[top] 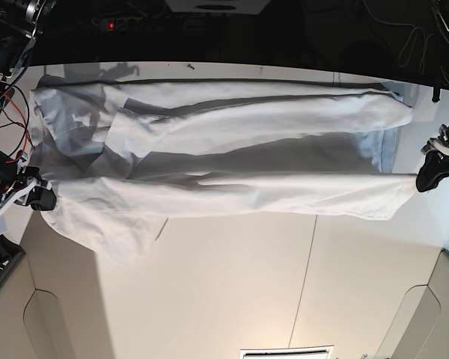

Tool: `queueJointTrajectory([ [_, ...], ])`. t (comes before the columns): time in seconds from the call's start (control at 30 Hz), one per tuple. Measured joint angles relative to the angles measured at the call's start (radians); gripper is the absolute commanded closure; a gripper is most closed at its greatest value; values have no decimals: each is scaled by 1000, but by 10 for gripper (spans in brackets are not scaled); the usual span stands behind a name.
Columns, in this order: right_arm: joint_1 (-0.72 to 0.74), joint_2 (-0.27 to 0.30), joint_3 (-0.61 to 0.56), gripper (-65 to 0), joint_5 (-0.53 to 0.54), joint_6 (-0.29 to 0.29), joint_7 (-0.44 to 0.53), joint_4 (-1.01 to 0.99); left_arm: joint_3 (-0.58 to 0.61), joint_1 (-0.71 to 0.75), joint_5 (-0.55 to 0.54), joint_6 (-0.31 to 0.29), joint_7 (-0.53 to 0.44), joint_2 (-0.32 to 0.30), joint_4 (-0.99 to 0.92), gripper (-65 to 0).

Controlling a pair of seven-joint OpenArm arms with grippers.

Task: Layout the t-shirt on the table in an organized manner, then fold the t-shirt properly
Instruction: 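Fold the held hem over the shirt body toward the other edge with both grippers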

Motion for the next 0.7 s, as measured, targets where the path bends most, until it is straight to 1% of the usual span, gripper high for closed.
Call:
queueJointTrajectory([
  [0.07,0,0,0,0,0,0,0,0,-5,14,-5,0,31,0,0,0],
  [0.2,0,0,0,0,-4,-2,0,0,-5,36,-50,0,67,3,0,0],
  [0.3,-3,0,0,0,-5,-2,-10,0,-5,50,-75,0,112,3,0,0],
  [0.5,-3,0,0,0,-29,-5,-23,0,-5,58,-163,0,243,5,0,0],
  [0.57,-3,0,0,0,-50,-5,-23,0,-5,58,-169,0,275,5,0,0],
  [0.7,-3,0,0,0,-91,-5,-23,0,-5,58,-164,0,288,5,0,0],
])
